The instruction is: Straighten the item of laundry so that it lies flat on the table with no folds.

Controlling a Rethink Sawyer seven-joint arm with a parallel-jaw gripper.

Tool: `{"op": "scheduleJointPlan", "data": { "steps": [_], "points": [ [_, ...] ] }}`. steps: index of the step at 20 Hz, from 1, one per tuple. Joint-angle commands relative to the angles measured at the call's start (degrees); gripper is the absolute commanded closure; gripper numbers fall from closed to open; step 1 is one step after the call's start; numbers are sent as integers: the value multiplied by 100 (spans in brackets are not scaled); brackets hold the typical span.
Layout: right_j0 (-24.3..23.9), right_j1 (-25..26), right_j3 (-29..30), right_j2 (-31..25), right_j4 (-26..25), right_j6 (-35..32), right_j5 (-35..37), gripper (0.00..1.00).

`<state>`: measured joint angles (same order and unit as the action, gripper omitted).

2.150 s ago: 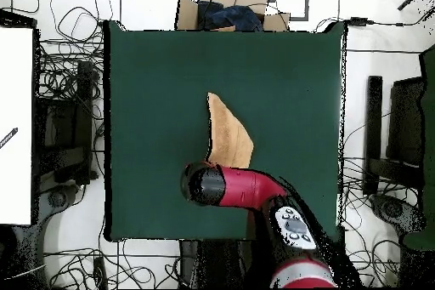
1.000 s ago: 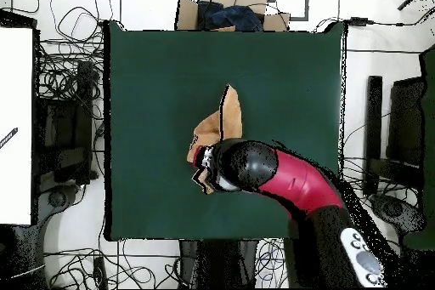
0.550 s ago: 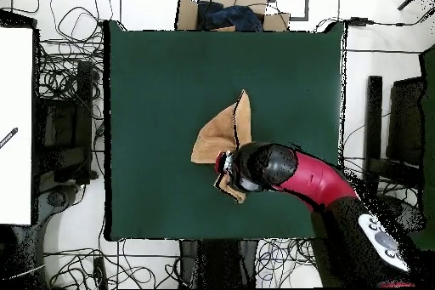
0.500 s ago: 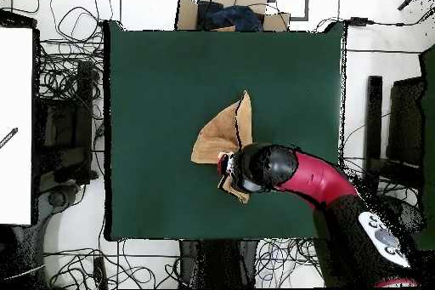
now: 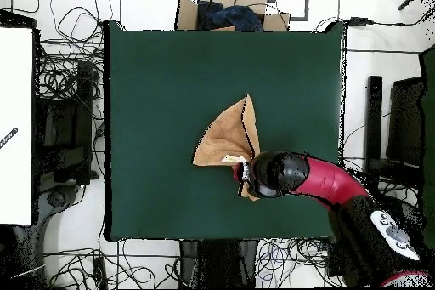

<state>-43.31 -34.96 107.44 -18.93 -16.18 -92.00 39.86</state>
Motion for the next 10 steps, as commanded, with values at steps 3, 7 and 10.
{"op": "scheduleJointPlan", "data": {
  "steps": [3, 7, 10],
  "points": [
    [-102, 215, -388, -458, -509, 783, 175, 100],
    [76, -223, -563, -337, -705, 730, 373, 100],
    [386, -514, -1133, -296, -1075, 1082, 901, 100]
  ]
}}
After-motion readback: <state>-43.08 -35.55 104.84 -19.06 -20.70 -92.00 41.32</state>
